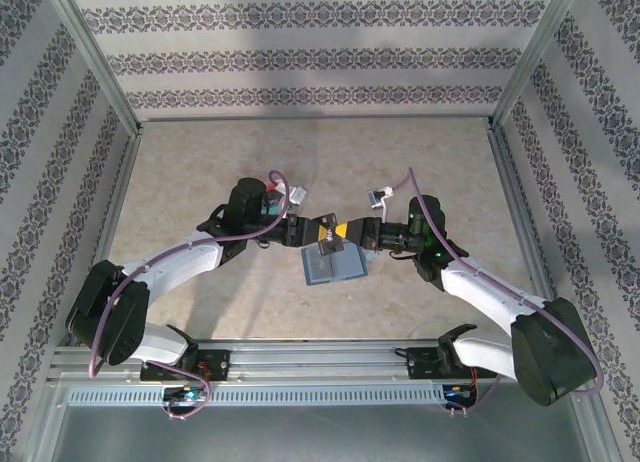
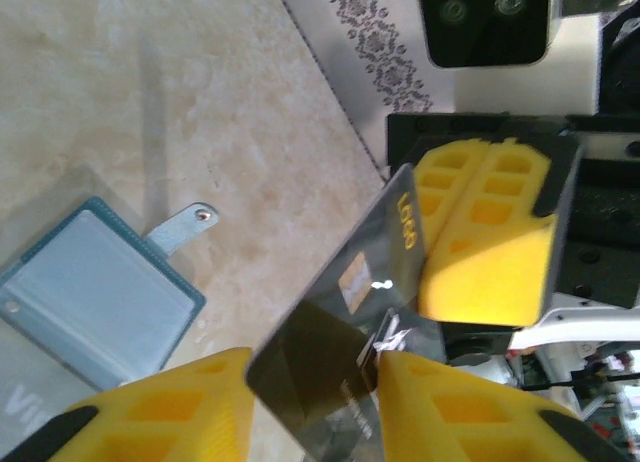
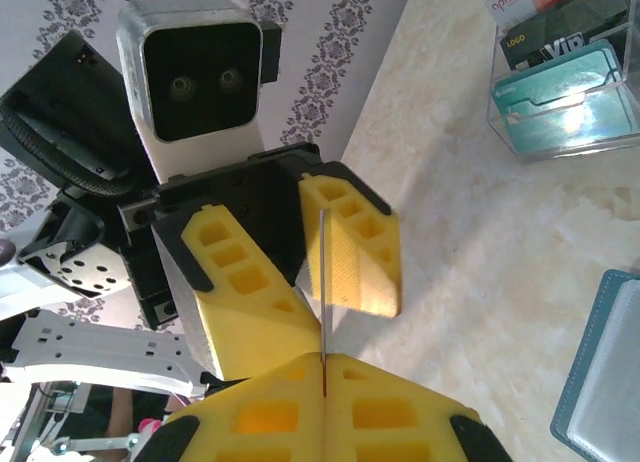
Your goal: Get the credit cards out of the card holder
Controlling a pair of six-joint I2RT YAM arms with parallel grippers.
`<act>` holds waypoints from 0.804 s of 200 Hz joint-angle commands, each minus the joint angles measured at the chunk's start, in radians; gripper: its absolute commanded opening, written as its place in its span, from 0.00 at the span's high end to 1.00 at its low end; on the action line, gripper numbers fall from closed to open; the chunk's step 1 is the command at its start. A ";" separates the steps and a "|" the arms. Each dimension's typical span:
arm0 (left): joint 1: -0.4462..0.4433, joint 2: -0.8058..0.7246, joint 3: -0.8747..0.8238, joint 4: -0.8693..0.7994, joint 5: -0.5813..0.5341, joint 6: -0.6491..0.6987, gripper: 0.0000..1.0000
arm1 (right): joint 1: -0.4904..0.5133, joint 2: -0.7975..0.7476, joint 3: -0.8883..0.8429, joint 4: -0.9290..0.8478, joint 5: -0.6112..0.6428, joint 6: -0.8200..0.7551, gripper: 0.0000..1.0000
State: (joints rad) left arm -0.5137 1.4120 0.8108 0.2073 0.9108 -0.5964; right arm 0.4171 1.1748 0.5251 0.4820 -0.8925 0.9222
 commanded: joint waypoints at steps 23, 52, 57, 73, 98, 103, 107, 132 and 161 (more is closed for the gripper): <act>0.020 0.007 -0.030 0.208 0.064 -0.108 0.86 | 0.015 0.044 0.016 0.138 -0.040 0.045 0.94; 0.035 0.021 -0.058 0.344 0.086 -0.200 1.00 | 0.013 0.053 0.021 0.153 -0.040 0.052 0.84; 0.039 0.022 -0.064 0.364 0.086 -0.214 1.00 | 0.012 0.049 0.019 0.153 -0.036 0.051 0.78; 0.048 0.021 -0.079 0.428 0.077 -0.256 1.00 | 0.005 0.025 0.009 0.133 -0.013 0.038 0.58; 0.052 0.007 -0.095 0.487 0.035 -0.283 1.00 | 0.002 -0.028 -0.030 0.121 0.026 0.011 0.31; 0.051 0.003 -0.100 0.499 0.022 -0.289 1.00 | 0.002 -0.038 -0.037 0.119 0.035 0.008 0.29; 0.051 0.001 -0.103 0.513 0.011 -0.295 1.00 | 0.003 -0.049 -0.043 0.117 0.042 0.004 0.28; 0.051 -0.002 -0.130 0.610 -0.043 -0.349 1.00 | 0.028 -0.095 -0.071 0.121 0.101 -0.010 0.25; 0.052 0.006 -0.155 0.706 -0.083 -0.411 1.00 | 0.089 -0.103 -0.079 0.166 0.187 -0.022 0.38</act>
State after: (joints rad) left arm -0.4713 1.4242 0.6743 0.7460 0.8768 -0.9291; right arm 0.4614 1.0847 0.4610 0.5816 -0.7948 0.9356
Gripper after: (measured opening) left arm 0.043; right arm 0.676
